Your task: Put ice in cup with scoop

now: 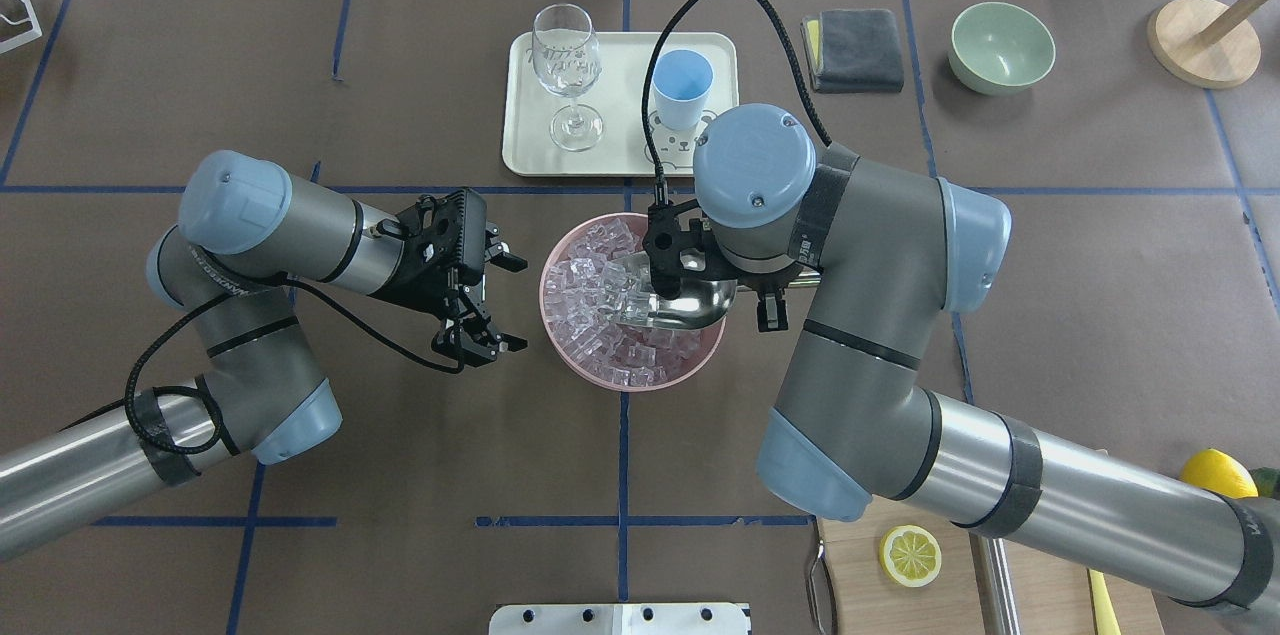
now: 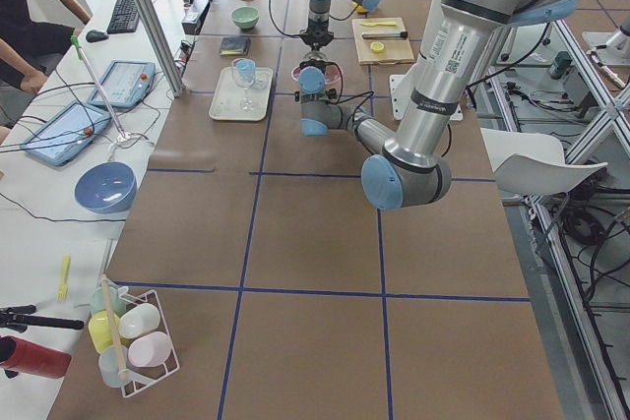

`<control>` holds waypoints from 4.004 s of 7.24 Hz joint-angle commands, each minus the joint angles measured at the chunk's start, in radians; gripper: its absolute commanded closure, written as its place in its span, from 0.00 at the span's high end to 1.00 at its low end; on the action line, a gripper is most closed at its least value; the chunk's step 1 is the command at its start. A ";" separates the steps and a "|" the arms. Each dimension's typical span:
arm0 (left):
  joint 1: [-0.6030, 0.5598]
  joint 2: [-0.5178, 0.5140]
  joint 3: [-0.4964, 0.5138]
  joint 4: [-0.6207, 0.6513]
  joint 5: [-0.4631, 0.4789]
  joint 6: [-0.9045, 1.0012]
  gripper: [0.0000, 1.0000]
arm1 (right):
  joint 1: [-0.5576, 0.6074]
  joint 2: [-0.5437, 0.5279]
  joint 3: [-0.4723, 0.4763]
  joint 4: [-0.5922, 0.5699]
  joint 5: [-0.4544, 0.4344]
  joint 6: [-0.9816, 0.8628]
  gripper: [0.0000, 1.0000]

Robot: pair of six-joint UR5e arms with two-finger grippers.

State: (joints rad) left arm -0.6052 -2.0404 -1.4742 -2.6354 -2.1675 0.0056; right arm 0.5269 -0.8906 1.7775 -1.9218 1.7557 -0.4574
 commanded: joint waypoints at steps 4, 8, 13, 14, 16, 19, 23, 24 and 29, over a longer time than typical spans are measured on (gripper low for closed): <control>-0.011 0.006 0.003 0.002 0.000 -0.002 1.00 | 0.028 -0.010 0.002 0.107 0.092 0.003 0.00; -0.010 0.016 0.003 0.014 -0.008 -0.002 1.00 | 0.093 -0.013 0.009 0.237 0.238 0.077 0.00; -0.111 0.080 -0.003 0.017 -0.011 -0.002 1.00 | 0.203 -0.028 0.025 0.287 0.317 0.117 0.00; -0.186 0.119 -0.036 0.017 -0.009 -0.002 1.00 | 0.252 -0.028 0.025 0.273 0.340 0.118 0.00; -0.312 0.183 -0.049 0.110 -0.015 0.008 1.00 | 0.329 -0.022 0.023 0.151 0.344 0.121 0.00; -0.482 0.186 -0.109 0.427 -0.120 0.007 1.00 | 0.386 -0.013 -0.003 0.106 0.341 0.375 0.00; -0.688 0.258 -0.287 0.744 -0.120 0.005 1.00 | 0.381 0.093 -0.154 -0.112 0.341 0.443 0.00; -0.694 0.278 -0.281 0.746 -0.118 0.002 1.00 | 0.380 0.132 -0.221 -0.114 0.343 0.453 0.00; -0.749 0.284 -0.268 0.770 -0.120 0.007 1.00 | 0.348 0.340 -0.493 -0.185 0.374 0.485 0.00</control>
State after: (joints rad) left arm -1.3407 -1.7549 -1.7411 -1.8813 -2.2870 0.0122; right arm 0.8841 -0.6062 1.3445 -2.0680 2.1271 0.0262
